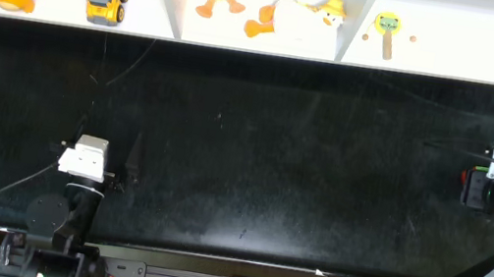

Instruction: Store Toys

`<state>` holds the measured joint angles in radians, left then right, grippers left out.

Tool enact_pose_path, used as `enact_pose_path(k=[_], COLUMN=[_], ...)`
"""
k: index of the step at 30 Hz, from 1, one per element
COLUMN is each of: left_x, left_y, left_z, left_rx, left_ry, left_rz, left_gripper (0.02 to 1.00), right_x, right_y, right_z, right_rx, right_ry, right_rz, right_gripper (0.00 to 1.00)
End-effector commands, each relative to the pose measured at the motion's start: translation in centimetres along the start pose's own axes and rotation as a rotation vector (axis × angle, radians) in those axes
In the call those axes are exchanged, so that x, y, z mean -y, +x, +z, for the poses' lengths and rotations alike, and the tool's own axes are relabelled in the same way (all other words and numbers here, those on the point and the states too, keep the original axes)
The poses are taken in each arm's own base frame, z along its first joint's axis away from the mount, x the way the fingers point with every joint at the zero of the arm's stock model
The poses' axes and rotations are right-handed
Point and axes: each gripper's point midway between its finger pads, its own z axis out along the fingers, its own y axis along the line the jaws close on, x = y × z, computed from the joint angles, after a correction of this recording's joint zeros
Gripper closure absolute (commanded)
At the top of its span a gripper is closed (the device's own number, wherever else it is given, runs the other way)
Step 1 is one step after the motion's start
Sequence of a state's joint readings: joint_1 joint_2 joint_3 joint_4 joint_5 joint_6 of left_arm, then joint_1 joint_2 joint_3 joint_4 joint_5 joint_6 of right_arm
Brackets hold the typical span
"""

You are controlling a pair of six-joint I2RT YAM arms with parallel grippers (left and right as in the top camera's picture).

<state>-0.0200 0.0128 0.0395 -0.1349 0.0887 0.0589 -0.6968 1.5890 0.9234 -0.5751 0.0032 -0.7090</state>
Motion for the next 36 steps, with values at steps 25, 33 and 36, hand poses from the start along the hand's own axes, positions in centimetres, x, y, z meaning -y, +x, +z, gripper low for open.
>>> enact_pose_path(k=[25, 33, 36], left_x=[0.0, 0.0, 0.0], left_y=[0.0, 0.0, 0.0], left_z=[0.0, 0.0, 0.0], left_rx=[0.008, 0.008, 0.008], left_ry=[-0.004, -0.004, -0.004], left_rz=[0.021, 0.021, 0.021], left_gripper=[0.020, 0.020, 0.020], right_x=[-2.4, -0.7, -0.5], right_y=[-10.4, -14.1, -15.4], right_z=[-8.2, -9.4, -8.9], right_rx=[0.260, 0.294, 0.290], right_ry=[0.028, 0.038, 0.030], right_rz=[0.011, 0.023, 0.023], right_gripper=[0.577, 0.590, 0.588])
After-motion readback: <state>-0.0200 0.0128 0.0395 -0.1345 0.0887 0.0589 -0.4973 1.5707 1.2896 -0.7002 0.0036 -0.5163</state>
